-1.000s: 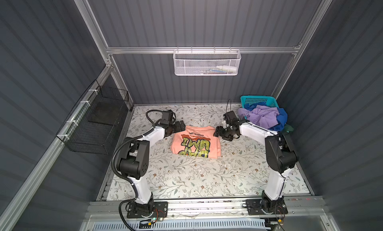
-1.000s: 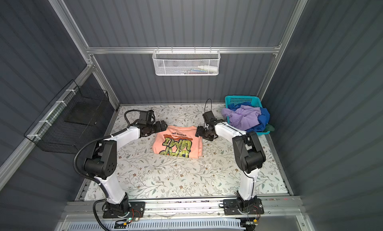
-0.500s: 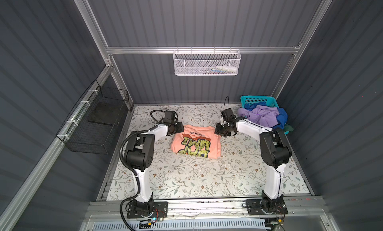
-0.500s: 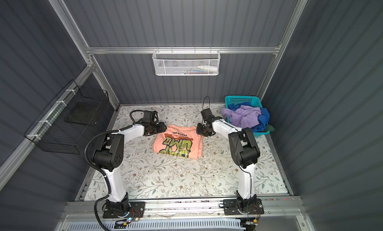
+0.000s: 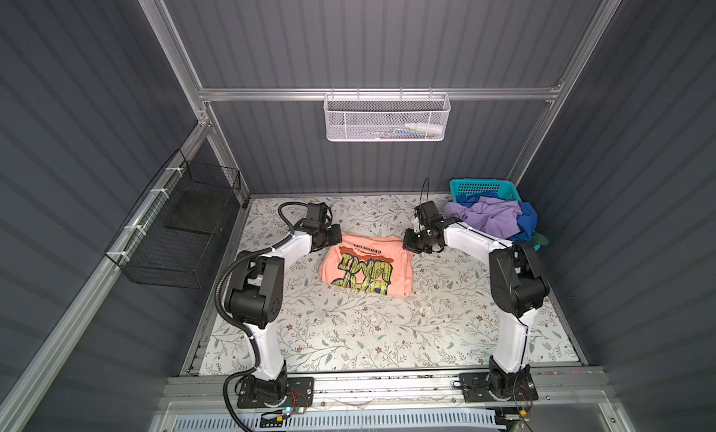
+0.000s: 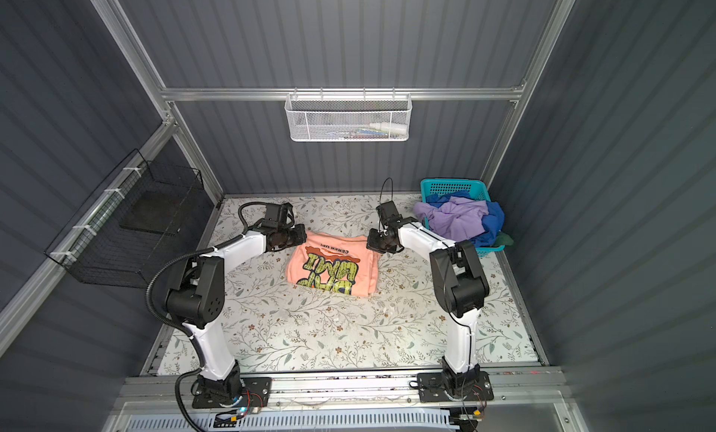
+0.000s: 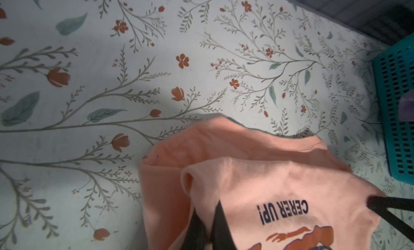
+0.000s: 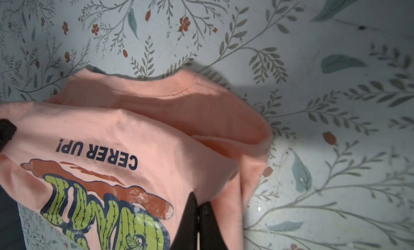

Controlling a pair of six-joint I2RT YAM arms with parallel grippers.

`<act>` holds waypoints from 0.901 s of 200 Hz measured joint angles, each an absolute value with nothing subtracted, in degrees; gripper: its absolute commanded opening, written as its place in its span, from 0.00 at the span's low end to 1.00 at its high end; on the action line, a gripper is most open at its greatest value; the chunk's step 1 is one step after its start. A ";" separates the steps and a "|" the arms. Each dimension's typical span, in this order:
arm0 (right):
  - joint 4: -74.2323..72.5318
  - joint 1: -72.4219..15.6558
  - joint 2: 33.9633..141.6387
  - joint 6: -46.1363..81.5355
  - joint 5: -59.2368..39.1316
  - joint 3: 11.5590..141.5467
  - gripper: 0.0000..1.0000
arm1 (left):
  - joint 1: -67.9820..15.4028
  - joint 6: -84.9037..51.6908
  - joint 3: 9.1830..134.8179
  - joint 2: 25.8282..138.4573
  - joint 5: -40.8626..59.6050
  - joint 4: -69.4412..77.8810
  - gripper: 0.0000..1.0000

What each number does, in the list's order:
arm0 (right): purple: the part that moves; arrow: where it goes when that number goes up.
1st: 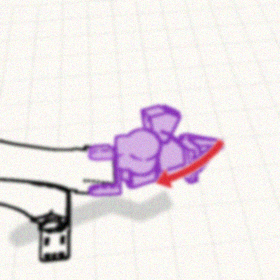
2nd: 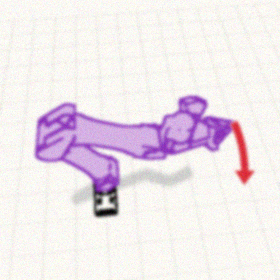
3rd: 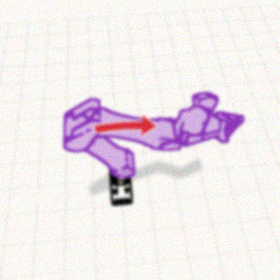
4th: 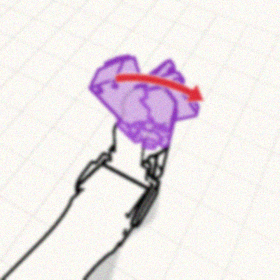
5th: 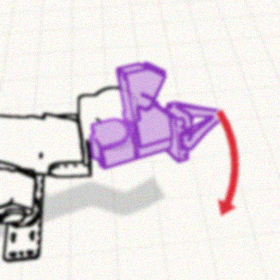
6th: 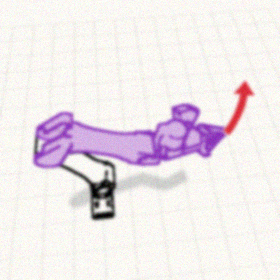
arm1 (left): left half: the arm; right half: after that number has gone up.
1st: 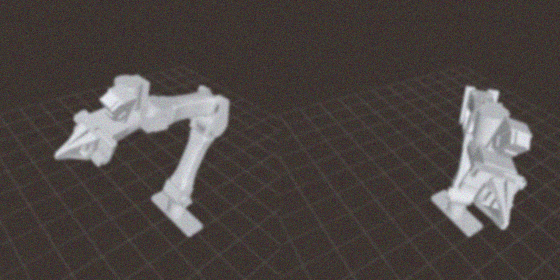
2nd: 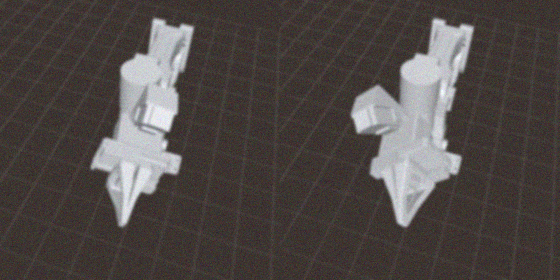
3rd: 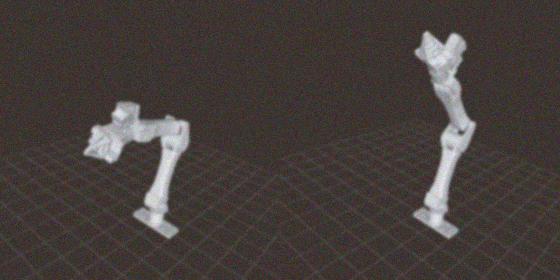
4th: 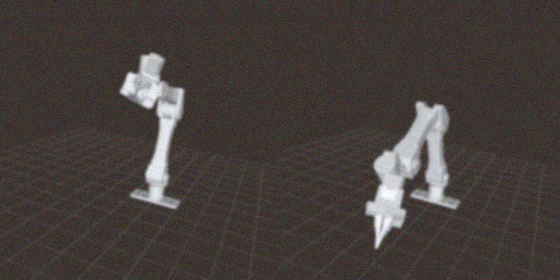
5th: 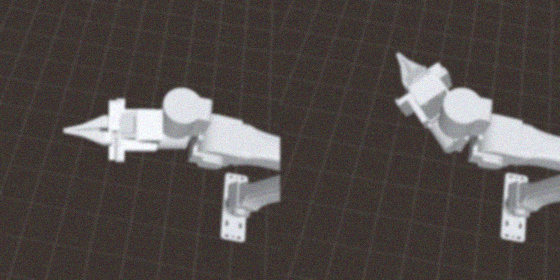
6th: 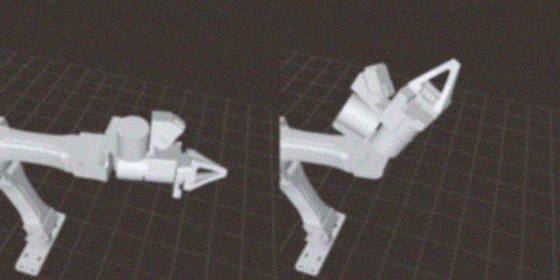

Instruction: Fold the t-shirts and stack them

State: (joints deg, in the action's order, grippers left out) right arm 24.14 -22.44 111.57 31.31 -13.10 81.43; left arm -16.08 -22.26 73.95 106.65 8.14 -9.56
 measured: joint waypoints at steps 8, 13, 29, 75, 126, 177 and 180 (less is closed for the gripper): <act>24.03 -22.44 109.86 31.53 -13.13 80.58 0.00 | -16.08 -22.28 73.41 105.08 8.14 -9.47 0.05; 23.83 -22.44 108.55 31.79 -13.13 79.92 0.00 | -16.08 -22.28 73.10 104.22 8.14 -9.34 0.05; 23.55 -22.46 104.84 32.38 -13.30 78.30 0.00 | -16.08 -22.50 72.42 101.80 8.14 -9.10 0.06; 23.14 -22.50 99.04 33.93 -13.21 76.27 0.00 | -16.08 -23.18 72.23 99.48 8.21 -8.05 0.06; 23.09 -22.35 97.19 34.28 -12.80 76.23 0.00 | -16.08 -24.25 71.48 96.33 8.19 -7.18 0.09; 19.59 -20.49 104.09 34.30 -11.31 79.66 0.02 | -16.08 -23.33 72.97 101.78 5.96 -0.08 0.75; 19.27 -20.29 104.81 34.33 -11.09 80.03 0.06 | -16.08 -23.35 73.45 102.78 5.67 0.58 0.75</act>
State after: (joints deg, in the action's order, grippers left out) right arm 19.27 -20.29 104.81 34.33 -11.09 80.03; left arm -16.08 -23.35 73.45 102.78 5.67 0.58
